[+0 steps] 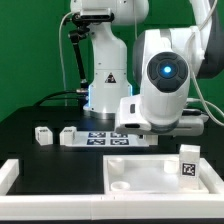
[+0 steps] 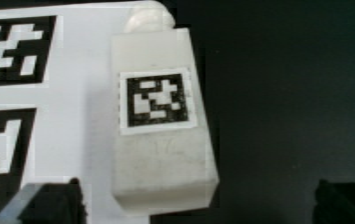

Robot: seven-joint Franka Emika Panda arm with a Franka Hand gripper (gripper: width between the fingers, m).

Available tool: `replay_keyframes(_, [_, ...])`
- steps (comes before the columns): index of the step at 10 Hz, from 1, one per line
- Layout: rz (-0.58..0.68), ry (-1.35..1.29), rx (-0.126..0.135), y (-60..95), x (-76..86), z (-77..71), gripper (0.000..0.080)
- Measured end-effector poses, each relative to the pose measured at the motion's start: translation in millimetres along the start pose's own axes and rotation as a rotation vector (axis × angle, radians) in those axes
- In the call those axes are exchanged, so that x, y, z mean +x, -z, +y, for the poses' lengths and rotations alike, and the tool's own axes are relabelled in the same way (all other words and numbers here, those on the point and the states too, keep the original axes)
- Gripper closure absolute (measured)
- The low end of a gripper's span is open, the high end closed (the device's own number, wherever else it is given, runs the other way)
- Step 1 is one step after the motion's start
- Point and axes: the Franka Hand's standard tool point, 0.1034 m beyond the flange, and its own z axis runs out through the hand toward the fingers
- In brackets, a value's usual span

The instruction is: Assemble square table

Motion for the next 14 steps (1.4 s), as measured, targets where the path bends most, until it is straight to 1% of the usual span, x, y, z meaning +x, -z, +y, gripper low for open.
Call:
replay_keyframes(1, [-0.001, 0.000, 0.000, -0.5, -0.3, -0.2, 0.0150])
replay_keyframes(2, [-0.018, -0.004, -0.003, -10.3, -6.5, -2.4, 0.0150])
replay_keyframes(3, [-0.047, -0.004, -0.007, -24.1, -14.7, -2.7, 0.0150])
replay_keyframes(4, [-0.065, -0.006, -0.011, -32.6, -19.8, -0.6, 0.0150])
replay_keyframes(5, [-0.067, -0.008, -0.021, -35.8, -21.2, -1.4, 0.0150])
replay_keyframes(6, [-0.067, -0.009, -0.019, -35.6, -21.0, -0.9, 0.0150])
replay_keyframes(8, [-0.067, -0.011, -0.017, -35.6, -20.7, 0.1, 0.0417])
replay_keyframes(9, [-0.067, -0.012, -0.017, -35.6, -20.7, 0.4, 0.0519])
replay_keyframes(14, [-0.068, -0.015, -0.014, -35.2, -20.3, 1.5, 0.0518])
